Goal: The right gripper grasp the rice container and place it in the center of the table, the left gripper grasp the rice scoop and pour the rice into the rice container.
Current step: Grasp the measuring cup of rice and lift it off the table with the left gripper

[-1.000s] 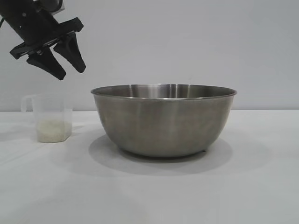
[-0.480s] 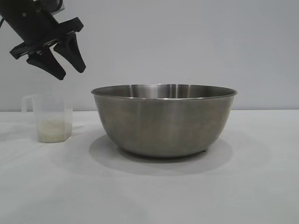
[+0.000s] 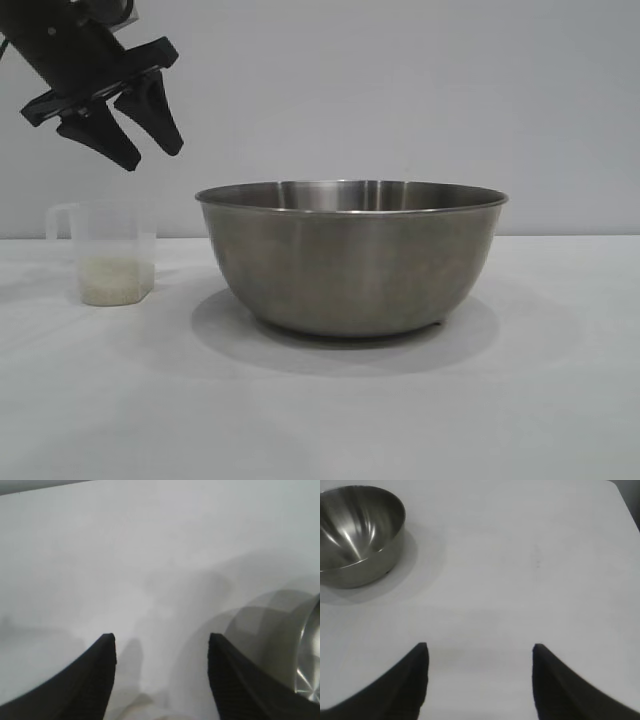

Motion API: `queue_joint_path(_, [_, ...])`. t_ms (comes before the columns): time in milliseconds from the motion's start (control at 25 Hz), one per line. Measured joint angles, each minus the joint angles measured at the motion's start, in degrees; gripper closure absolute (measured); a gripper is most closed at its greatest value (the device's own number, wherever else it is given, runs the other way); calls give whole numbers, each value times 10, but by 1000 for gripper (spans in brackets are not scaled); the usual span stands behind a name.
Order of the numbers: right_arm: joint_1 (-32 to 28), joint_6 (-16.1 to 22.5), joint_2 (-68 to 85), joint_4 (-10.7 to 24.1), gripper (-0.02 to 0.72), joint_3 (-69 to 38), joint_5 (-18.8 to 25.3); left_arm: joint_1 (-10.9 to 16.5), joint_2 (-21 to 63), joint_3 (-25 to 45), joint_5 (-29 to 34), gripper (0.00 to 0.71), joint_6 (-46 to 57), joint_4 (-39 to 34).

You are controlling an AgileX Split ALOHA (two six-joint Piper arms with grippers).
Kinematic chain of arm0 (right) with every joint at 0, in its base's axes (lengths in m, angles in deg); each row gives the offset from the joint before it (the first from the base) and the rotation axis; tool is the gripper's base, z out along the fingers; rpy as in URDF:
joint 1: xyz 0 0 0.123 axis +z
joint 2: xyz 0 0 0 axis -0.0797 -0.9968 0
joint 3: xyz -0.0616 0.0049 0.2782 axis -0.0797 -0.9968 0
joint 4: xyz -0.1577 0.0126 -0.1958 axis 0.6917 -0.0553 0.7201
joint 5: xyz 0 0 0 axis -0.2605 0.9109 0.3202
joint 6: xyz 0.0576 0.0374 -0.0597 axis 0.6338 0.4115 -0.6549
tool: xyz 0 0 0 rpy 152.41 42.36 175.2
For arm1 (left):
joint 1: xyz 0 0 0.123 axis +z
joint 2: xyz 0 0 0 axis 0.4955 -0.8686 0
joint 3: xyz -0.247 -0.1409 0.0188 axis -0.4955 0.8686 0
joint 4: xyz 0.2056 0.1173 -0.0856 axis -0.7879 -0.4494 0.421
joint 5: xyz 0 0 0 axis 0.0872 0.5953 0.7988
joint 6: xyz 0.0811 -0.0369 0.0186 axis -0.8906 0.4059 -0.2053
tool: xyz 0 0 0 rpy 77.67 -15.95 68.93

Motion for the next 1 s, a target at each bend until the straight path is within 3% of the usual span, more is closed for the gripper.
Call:
queue_joint_path(240, [0,0,0,4,318,-22,-41,0,0,0,0,312,0,5])
queue_joint_path(640, [0,0,0,4,318,-23,-47,0,1,0,0,312,0,27])
queue_joint_path(1000, [0,-1,0,4,318,-23,-47,1,77,0,17,312,50,-44])
